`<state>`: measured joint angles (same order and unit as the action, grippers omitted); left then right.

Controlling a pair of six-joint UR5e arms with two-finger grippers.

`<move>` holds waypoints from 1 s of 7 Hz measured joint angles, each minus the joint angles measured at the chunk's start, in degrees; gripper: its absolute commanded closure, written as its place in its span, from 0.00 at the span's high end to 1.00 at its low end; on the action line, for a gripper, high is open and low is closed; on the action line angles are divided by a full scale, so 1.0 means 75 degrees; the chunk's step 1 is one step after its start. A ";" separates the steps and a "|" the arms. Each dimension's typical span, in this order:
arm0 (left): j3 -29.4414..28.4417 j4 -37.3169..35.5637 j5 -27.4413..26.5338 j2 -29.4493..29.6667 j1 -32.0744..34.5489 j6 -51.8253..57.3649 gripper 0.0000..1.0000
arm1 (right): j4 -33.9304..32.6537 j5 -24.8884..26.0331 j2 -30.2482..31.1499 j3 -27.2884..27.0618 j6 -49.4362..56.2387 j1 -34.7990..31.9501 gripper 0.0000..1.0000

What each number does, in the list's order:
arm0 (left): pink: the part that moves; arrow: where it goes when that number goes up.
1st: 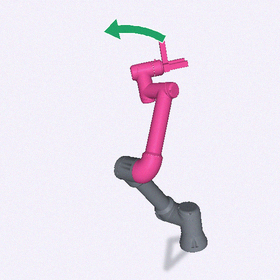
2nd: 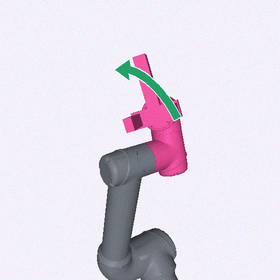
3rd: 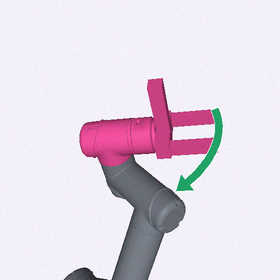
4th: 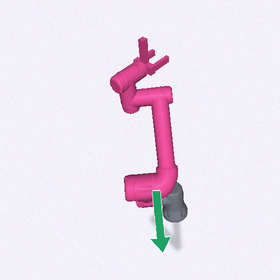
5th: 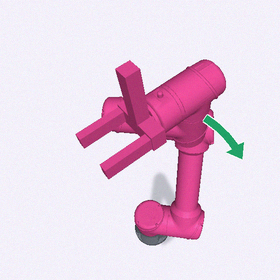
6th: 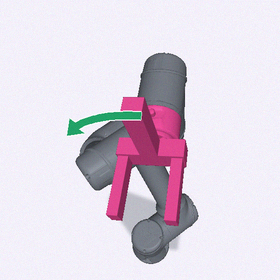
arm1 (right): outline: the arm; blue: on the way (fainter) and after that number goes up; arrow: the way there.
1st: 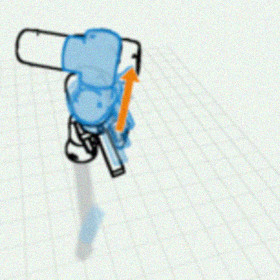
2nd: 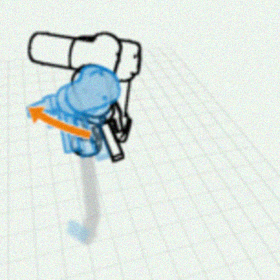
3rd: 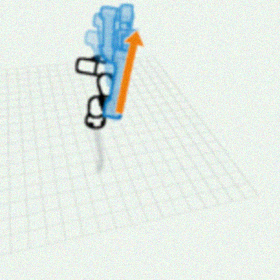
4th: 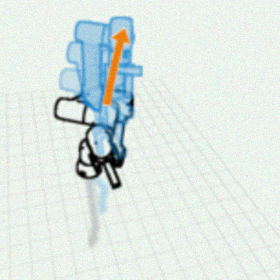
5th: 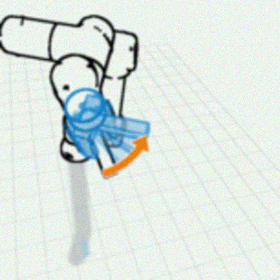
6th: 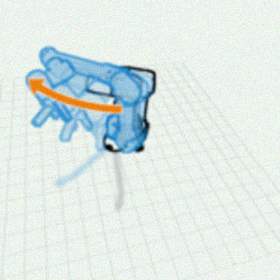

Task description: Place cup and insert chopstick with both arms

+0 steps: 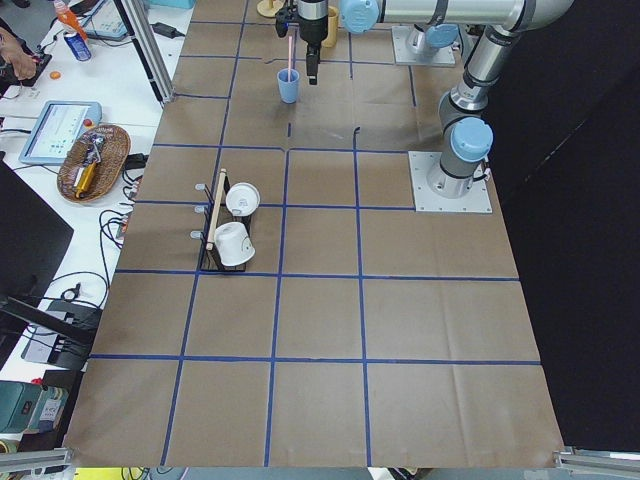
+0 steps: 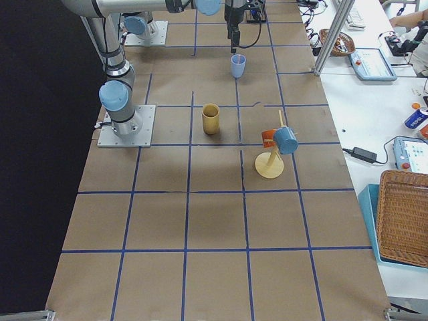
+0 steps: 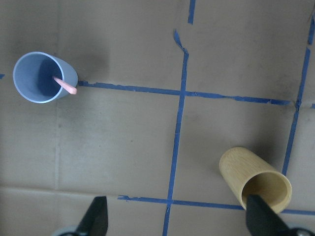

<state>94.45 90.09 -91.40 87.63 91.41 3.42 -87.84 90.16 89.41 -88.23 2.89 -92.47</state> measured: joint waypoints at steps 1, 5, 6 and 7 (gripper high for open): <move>0.0002 0.0000 0.0002 0.0000 0.0000 0.0000 1.00 | 0.0091 0.0003 0.0236 -0.0247 -0.0020 0.0077 1.00; 0.0004 -0.0021 0.0009 0.0000 0.0000 0.0000 1.00 | 0.0500 -0.0006 0.0461 -0.0354 -0.0033 0.0119 1.00; 0.0004 -0.0023 0.0011 0.0000 0.0000 0.0000 1.00 | 0.0528 -0.0004 0.0482 -0.0350 -0.0034 0.0119 1.00; 0.0004 -0.0024 0.0009 0.0000 0.0000 0.0000 1.00 | 0.0539 -0.0007 0.0485 -0.0358 -0.0034 0.0118 1.00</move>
<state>94.48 89.91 -91.34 87.63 91.41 3.43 -83.80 90.11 93.05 -90.92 2.64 -91.58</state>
